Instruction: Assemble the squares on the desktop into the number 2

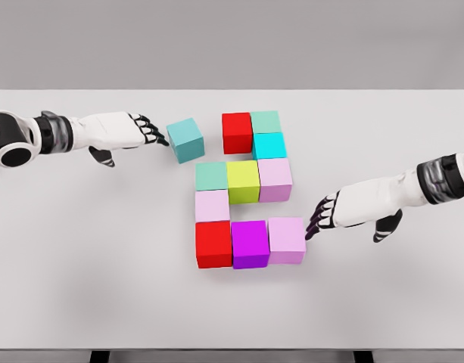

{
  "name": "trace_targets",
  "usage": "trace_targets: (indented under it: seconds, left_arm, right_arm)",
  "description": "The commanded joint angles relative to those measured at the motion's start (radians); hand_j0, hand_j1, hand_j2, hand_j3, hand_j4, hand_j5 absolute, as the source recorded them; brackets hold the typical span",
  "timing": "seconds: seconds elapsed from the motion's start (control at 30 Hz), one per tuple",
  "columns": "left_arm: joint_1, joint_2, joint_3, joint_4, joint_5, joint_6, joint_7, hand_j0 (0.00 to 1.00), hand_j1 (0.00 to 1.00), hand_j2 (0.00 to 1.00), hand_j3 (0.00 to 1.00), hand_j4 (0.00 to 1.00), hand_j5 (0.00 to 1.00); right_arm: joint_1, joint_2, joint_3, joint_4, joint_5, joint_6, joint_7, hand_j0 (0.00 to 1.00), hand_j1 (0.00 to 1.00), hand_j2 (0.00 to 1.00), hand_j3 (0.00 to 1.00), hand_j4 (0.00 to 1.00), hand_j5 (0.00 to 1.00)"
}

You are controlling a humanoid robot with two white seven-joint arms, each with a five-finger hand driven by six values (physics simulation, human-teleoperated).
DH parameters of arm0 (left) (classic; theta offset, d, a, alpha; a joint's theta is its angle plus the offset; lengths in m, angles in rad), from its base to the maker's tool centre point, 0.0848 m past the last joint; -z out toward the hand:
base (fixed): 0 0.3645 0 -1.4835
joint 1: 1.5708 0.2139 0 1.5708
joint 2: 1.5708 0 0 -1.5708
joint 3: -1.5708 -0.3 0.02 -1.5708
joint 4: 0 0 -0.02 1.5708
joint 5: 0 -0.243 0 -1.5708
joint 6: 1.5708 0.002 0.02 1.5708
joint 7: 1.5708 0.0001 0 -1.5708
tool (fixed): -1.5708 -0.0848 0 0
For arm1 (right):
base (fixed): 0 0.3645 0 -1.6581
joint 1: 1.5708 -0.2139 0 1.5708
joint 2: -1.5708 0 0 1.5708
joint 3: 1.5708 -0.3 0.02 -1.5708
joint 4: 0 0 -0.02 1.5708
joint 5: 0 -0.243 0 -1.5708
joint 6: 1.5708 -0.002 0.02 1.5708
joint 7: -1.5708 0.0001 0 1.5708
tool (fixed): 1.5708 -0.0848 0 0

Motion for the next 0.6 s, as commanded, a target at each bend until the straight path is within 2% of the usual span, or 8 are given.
trace_targets:
  seconds: [0.0,0.13,0.2,0.3,0.33,0.4,0.5,0.57]
  left_arm:
    - [0.000,-0.002,0.003,0.010,0.003,0.001,0.000,1.00,1.00,1.00,1.00,1.00,1.00]
    - [-0.008,-0.019,0.004,0.042,0.003,0.001,0.000,1.00,1.00,1.00,1.00,1.00,1.00]
    - [-0.009,-0.029,0.006,0.053,0.003,0.001,0.000,1.00,1.00,1.00,1.00,1.00,1.00]
    - [-0.011,-0.040,0.006,0.059,0.003,0.001,-0.001,1.00,1.00,1.00,1.00,1.00,1.00]
    - [-0.011,-0.048,0.007,0.061,0.003,0.001,-0.004,1.00,1.00,1.00,1.00,1.00,1.00]
    - [-0.012,-0.054,0.010,0.073,0.003,0.001,-0.006,1.00,1.00,1.00,1.00,1.00,1.00]
    - [-0.015,-0.065,0.016,0.079,0.003,0.001,-0.007,1.00,1.00,1.00,1.00,1.00,1.00]
    - [-0.017,-0.066,0.018,0.079,0.003,0.001,-0.007,1.00,1.00,1.00,1.00,1.00,1.00]
  right_arm:
    - [0.000,-0.001,-0.001,0.004,-0.005,0.002,0.000,0.99,0.99,0.99,0.99,0.99,0.99]
    - [-0.002,-0.027,-0.010,0.033,-0.005,0.002,0.000,0.99,0.99,0.99,0.99,0.99,0.99]
    - [0.000,-0.109,-0.118,0.026,-0.019,0.002,0.000,1.00,1.00,1.00,1.00,1.00,1.00]
    - [0.044,-0.190,-0.308,0.034,-0.270,0.002,0.000,1.00,1.00,1.00,1.00,1.00,1.00]
    - [0.122,-0.205,-0.416,0.034,-0.411,0.002,0.000,1.00,1.00,1.00,1.00,1.00,1.00]
    - [0.294,-0.204,-0.605,0.034,-0.554,0.002,0.000,1.00,1.00,1.00,1.00,1.00,1.00]
    - [0.587,-0.159,-0.869,0.026,-0.646,0.002,0.000,1.00,1.00,1.00,1.00,1.00,1.00]
    - [0.705,-0.121,-1.013,0.024,-0.651,0.002,0.000,1.00,1.00,1.00,1.00,1.00,1.00]
